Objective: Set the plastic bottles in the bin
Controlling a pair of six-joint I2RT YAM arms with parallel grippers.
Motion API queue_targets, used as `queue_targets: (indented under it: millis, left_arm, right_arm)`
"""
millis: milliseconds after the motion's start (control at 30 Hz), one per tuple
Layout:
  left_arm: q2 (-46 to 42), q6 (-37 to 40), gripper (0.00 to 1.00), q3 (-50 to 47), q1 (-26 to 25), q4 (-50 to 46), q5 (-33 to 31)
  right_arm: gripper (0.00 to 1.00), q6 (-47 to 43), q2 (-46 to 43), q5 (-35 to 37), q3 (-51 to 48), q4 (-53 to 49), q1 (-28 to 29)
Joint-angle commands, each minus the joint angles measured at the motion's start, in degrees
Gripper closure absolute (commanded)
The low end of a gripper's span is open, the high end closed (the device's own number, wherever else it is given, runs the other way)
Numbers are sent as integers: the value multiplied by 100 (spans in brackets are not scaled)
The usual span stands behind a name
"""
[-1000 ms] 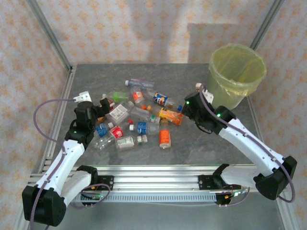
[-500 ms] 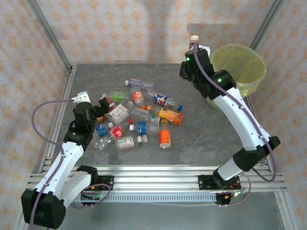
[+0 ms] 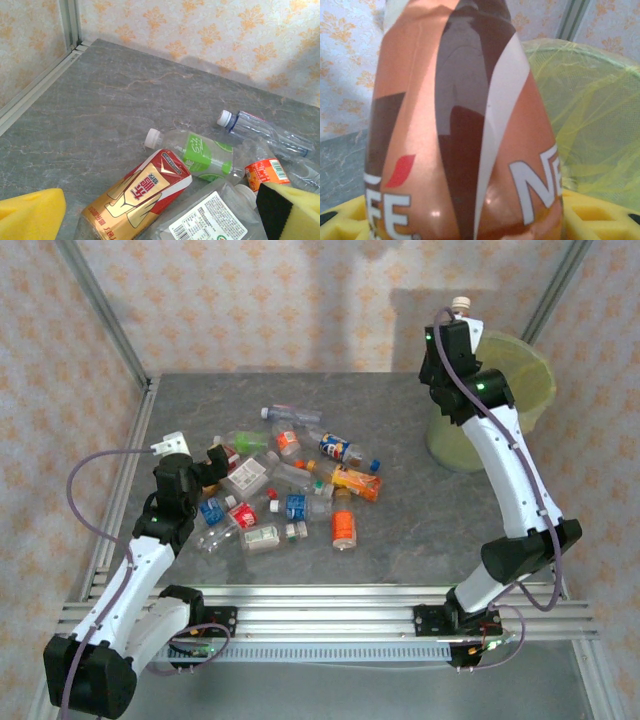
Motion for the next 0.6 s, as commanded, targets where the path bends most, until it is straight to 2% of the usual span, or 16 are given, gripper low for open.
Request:
queue_targets:
  millis: [0,133,200,400,567]
  left_arm:
    - [-69,-39,0,88,-36,-96,-26]
    - [-78,25,0,68,-35,-96,-26]
    - [-70,45,0,53,-29,-62,-10]
    - [-19,59,0,70,-36,-52,100]
    - [-17,54,0,70,-34,-43,149]
  right_arm:
    - [74,-45,-197,267,-316,384,29]
    - [78,-86,-457,281,-988,1054,55]
    - [79,-258,-760,299,-1712,1815,95]
    - [77,-777,-1832,218,-3791,4153,95]
    - [76,-1005,-2268,61,-4626,5274,-103]
